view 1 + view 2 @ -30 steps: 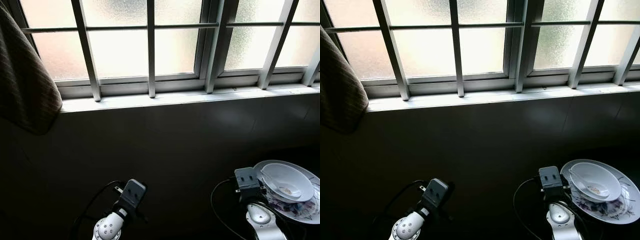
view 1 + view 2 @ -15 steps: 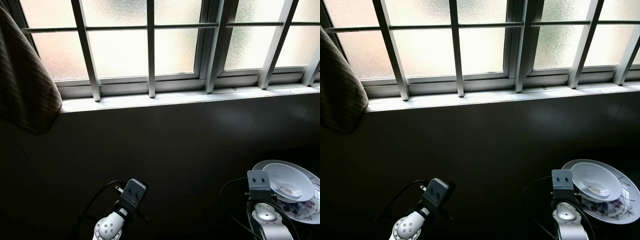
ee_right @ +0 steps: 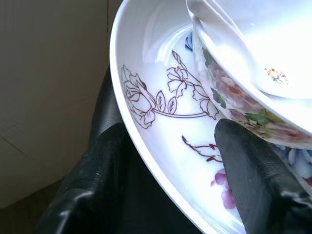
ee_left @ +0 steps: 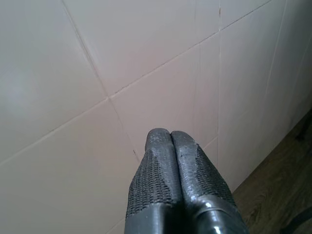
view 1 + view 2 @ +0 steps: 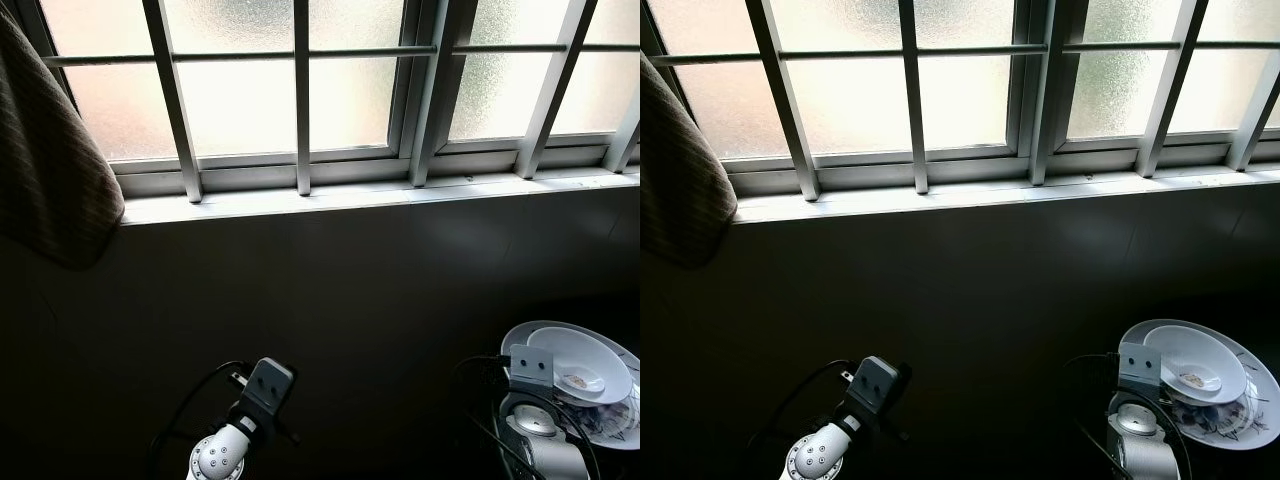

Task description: Kitchen organization

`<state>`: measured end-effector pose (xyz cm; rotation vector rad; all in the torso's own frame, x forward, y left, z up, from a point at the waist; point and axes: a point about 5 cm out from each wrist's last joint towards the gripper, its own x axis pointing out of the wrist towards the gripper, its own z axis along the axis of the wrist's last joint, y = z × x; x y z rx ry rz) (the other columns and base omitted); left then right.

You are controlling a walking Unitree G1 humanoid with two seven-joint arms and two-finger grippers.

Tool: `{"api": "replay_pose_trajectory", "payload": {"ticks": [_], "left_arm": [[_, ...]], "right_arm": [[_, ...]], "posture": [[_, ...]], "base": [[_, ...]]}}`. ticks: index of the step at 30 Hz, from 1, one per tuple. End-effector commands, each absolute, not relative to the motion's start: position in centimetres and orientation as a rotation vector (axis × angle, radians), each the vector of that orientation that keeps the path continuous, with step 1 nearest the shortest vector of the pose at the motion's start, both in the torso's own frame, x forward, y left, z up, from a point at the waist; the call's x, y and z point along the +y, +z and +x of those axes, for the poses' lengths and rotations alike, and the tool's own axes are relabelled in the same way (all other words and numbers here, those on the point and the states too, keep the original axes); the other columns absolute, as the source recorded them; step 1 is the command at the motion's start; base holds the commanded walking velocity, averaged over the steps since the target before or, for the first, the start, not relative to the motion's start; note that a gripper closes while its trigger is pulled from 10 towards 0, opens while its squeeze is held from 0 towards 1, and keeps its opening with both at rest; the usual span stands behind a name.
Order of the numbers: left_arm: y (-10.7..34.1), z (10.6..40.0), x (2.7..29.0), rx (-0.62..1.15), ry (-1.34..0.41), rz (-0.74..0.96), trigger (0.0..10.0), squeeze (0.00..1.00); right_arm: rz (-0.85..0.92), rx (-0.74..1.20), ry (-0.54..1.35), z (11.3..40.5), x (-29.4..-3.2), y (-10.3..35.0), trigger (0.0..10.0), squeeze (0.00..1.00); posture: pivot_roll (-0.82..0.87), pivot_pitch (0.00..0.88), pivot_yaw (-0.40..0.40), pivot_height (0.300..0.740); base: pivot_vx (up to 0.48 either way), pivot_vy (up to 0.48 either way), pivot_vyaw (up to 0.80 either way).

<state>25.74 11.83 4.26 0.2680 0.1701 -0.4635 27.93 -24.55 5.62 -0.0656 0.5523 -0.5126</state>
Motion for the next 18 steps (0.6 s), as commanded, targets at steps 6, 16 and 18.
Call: {"api": "replay_pose_trajectory", "payload": {"ticks": [6,16,18], "left_arm": [[4.26,25.76,11.9,0.175,-0.465,0.256,10.0,0.0],[4.34,25.8,11.87,0.173,-0.466,0.249,10.0,0.0],[4.34,25.8,11.87,0.173,-0.466,0.247,10.0,0.0]], "right_arm": [[0.055,0.583,-0.599,27.96,-24.85,6.01,10.0,0.0],[0.145,0.635,-0.68,27.49,-24.68,6.09,10.0,0.0],[0.152,0.642,-0.72,27.21,-24.88,6.15,10.0,0.0]], "posture": [[0.03,0.0,-0.032,0.74],[0.03,0.0,-0.035,0.74],[0.03,0.0,-0.035,0.74]], "base": [[0.0,0.0,0.0],[0.0,0.0,0.0],[0.0,0.0,0.0]]}}
